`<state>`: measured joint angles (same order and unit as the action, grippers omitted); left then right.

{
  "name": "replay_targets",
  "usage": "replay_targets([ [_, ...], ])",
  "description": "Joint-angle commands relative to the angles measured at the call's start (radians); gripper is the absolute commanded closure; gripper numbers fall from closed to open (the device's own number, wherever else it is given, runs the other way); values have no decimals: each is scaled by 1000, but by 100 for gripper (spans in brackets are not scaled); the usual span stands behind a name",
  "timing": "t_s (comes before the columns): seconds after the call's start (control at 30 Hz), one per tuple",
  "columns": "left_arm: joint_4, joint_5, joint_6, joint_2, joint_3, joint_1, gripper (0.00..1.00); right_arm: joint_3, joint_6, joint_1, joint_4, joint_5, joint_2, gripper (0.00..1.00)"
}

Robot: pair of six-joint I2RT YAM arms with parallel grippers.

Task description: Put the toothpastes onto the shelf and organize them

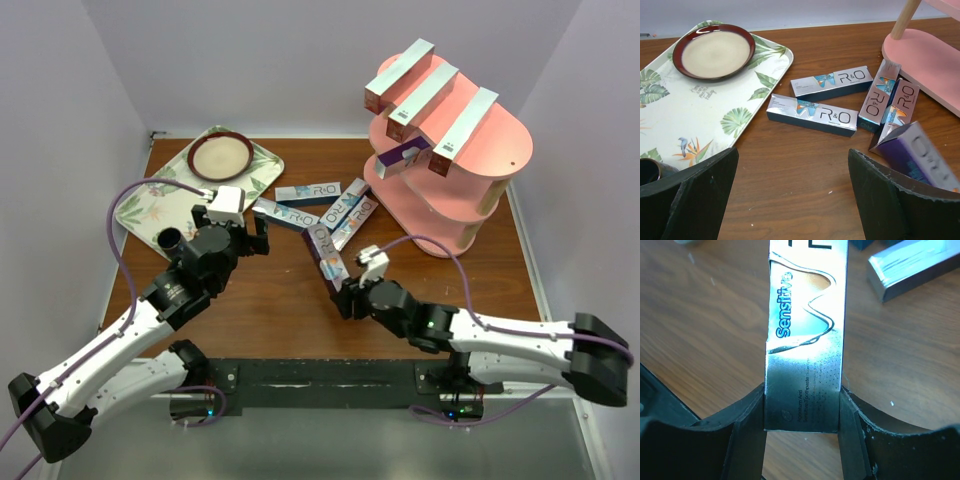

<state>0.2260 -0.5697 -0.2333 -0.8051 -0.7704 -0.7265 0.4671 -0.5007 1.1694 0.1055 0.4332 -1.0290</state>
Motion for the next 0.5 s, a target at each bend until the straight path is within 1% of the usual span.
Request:
replay_targets([
  [0.0, -36, -15, -8, 9, 3, 6, 4, -114, -154, -1, 189, 165, 191, 70],
  [0.03, -39, -13, -8, 7, 3, 6, 4, -129, -156, -1, 210, 186, 257, 70],
  [0.13, -39, -12, -8, 4, 3, 6, 4, -168, -176, -1, 207, 277, 360, 71],
  [0.27, -37, -10, -9, 4, 3, 6, 4, -197, -199, -1, 212, 421, 460, 73],
  [0.3, -39, -10, -9, 4, 3, 6, 4, -199, -199, -1, 218, 468, 472, 73],
  [0.37, -37, -10, -9, 4, 3, 6, 4, -193, -199, -4, 223, 513, 497, 74],
  [0.47, -39, -10, -8, 6, 2, 6, 4, -171, -214, -13, 229, 590, 491, 74],
])
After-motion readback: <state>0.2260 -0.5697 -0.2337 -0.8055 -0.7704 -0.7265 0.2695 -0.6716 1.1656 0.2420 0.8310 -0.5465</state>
